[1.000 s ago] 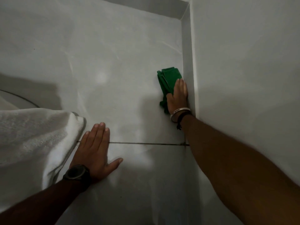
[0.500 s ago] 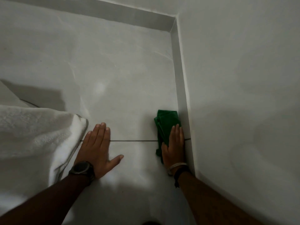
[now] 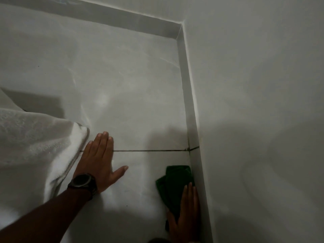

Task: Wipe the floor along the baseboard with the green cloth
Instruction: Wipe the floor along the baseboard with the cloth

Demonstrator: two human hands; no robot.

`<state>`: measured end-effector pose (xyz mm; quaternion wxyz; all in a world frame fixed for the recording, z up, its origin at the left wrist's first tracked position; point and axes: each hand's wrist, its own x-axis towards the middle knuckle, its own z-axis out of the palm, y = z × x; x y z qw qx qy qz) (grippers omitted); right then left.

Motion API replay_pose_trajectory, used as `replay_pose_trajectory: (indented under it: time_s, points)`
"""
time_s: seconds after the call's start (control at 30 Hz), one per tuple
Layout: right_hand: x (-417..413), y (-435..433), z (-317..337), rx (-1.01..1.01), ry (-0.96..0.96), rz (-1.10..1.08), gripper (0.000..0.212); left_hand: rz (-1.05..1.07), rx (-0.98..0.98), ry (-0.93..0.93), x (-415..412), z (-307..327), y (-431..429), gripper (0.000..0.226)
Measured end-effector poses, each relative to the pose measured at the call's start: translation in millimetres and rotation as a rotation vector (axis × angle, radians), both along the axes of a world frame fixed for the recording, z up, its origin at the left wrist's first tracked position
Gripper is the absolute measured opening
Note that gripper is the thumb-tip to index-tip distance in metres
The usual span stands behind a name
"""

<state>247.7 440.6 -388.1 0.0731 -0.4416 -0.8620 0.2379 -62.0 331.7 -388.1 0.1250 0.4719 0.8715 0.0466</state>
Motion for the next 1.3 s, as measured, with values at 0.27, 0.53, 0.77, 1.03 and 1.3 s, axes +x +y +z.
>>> replay_pose_trajectory:
  time_s: [0.27, 0.53, 0.77, 1.03, 1.3]
  points:
    - [-102, 84, 2, 0.056, 0.074, -0.025, 0.08, -0.016, 0.046, 0.009, 1, -4, -1, 0.111]
    - [-178, 150, 0, 0.101, 0.075, -0.024, 0.077, -0.024, 0.082, 0.015, -2, -8, -1, 0.11]
    - [-262, 236, 8, 0.105, 0.005, 0.094, 0.088, -0.02, 0.098, 0.024, -2, -9, -1, 0.108]
    - [-253, 233, 8, 0.157, -0.086, 0.166, 0.072, -0.026, 0.094, 0.012, -2, -6, -1, 0.108]
    - [-157, 142, 10, 0.09, -0.071, 0.09, 0.08, -0.031, 0.06, 0.001, -2, -2, 0, 0.11]
